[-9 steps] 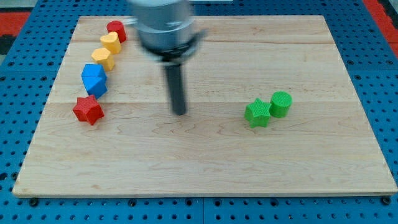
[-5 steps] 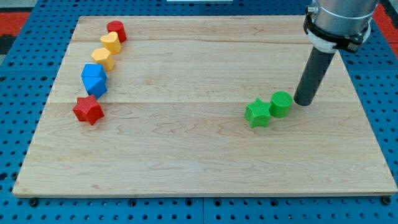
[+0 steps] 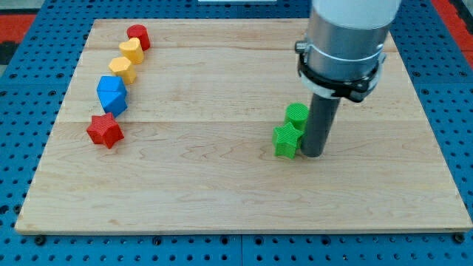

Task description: Move the green star under the red star

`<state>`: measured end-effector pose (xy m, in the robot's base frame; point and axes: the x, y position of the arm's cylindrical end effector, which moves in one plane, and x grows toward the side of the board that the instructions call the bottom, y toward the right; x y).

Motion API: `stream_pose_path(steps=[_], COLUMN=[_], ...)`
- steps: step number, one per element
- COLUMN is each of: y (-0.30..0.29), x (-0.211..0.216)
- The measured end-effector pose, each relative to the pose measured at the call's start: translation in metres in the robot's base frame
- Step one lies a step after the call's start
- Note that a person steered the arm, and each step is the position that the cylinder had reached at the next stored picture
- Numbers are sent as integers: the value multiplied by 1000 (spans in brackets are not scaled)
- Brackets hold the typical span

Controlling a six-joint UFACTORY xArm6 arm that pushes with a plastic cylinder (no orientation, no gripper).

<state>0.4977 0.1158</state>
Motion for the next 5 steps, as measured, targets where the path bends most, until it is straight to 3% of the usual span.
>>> stream_pose_path(steps=[1,3,5], y=[-11,-138,-208], x=[-13,-9,8])
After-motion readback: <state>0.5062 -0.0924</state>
